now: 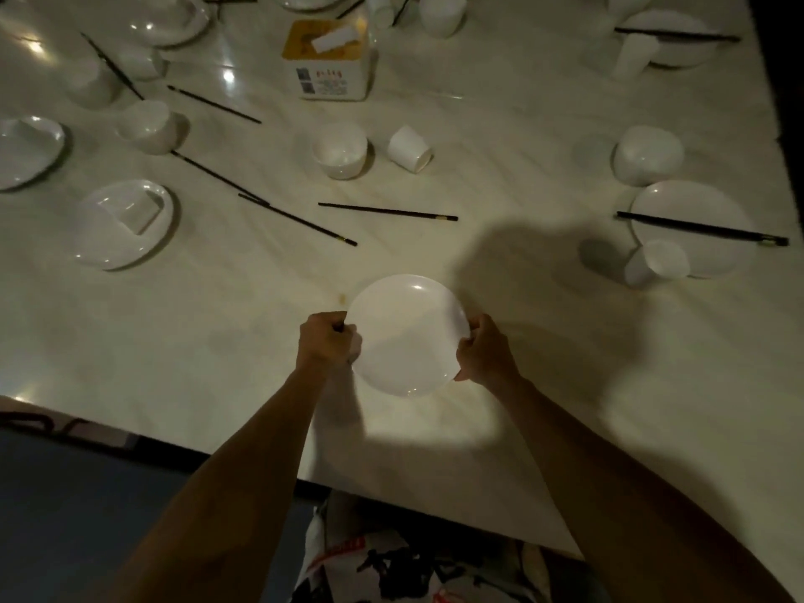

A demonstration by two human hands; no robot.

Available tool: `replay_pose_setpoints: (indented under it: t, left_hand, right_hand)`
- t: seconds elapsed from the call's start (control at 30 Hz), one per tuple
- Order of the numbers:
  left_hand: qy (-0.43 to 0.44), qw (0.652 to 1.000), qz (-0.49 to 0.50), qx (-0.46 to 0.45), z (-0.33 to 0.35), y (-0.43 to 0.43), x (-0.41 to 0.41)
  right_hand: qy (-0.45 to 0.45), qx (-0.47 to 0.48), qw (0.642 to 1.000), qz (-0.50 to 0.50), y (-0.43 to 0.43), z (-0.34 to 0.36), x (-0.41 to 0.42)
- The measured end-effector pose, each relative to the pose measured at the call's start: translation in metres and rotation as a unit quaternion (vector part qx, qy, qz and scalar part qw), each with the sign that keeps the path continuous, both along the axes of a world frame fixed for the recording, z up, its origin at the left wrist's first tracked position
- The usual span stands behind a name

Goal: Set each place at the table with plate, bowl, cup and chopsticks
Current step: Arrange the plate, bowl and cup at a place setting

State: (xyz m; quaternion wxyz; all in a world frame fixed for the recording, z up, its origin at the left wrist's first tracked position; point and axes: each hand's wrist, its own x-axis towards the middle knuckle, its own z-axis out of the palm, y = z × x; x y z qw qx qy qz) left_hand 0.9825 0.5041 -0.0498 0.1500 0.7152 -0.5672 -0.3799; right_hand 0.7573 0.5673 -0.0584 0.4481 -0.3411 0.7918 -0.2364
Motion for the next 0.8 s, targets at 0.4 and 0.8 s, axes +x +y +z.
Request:
replay_pose_setpoints:
  t: [0.4, 0.8]
  left_hand:
    - [-0.001, 1.0, 0.016, 0.002, 0.001, -0.087, 0.023]
    - [-0.085, 0.989, 0.12, 0.014, -0.005, -0.18, -0.012]
  right_hand:
    - [0.267, -0.051, 0.962, -0.008, -0.058, -0.001, 0.016]
    - [0.383, -0.089, 0.889, 0.234, -0.211, -0.023, 0.044]
